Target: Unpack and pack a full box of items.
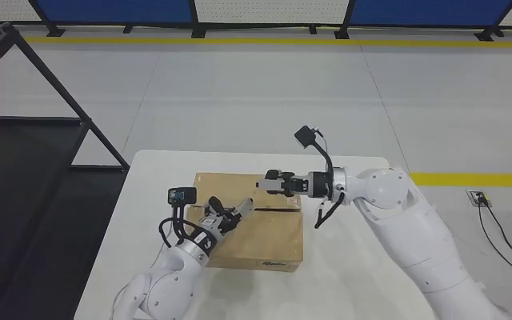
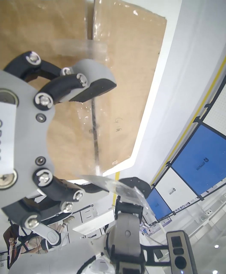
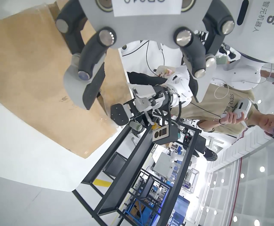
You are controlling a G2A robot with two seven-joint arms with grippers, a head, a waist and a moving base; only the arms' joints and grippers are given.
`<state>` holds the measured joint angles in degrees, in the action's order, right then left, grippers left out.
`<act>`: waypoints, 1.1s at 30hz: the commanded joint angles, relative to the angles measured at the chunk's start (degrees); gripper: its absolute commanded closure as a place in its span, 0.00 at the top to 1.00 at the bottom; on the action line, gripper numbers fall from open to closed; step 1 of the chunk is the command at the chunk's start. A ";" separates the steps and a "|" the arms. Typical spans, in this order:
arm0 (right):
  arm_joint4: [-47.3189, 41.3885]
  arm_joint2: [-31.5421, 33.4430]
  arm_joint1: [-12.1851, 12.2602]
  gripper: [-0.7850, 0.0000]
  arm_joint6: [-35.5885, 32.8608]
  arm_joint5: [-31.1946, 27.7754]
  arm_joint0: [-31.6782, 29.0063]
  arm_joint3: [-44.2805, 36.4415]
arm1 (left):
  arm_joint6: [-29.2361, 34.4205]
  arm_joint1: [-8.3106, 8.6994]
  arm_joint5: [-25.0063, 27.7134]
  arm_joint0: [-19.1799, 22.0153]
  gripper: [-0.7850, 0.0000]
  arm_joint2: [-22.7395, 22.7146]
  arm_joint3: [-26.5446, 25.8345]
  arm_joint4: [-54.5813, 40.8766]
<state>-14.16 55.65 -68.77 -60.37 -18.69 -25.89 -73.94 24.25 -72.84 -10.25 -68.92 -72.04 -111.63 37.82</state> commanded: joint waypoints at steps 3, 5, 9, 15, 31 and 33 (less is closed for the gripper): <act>-0.07 0.06 0.04 1.00 -1.63 -0.94 0.37 -0.59 | 1.40 0.07 0.56 -0.03 1.00 0.20 0.10 0.65; 0.25 -0.32 -0.09 1.00 -1.75 -0.94 0.85 -0.50 | 1.95 0.09 0.75 -0.04 1.00 0.29 0.02 0.97; 0.60 -1.46 -0.57 1.00 -0.80 -0.92 1.82 0.76 | 2.30 0.09 0.96 -0.16 1.00 0.39 -0.23 1.16; 0.39 -4.23 -1.74 1.00 -0.77 -2.25 4.21 3.54 | 3.53 0.18 1.87 -0.98 1.00 0.67 -0.97 1.70; 1.46 -9.15 -4.08 0.42 -4.40 -4.58 9.56 9.96 | 4.29 0.29 2.92 -2.61 1.00 0.59 -1.70 2.10; 1.38 -9.04 -4.13 0.44 -4.72 -4.87 9.67 10.36 | 4.25 0.30 2.86 -2.66 1.00 0.45 -1.81 2.10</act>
<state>-12.71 46.55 -72.89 -64.91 -23.44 -16.25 -63.71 28.51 -72.54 -7.33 -71.58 -71.54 -113.41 39.89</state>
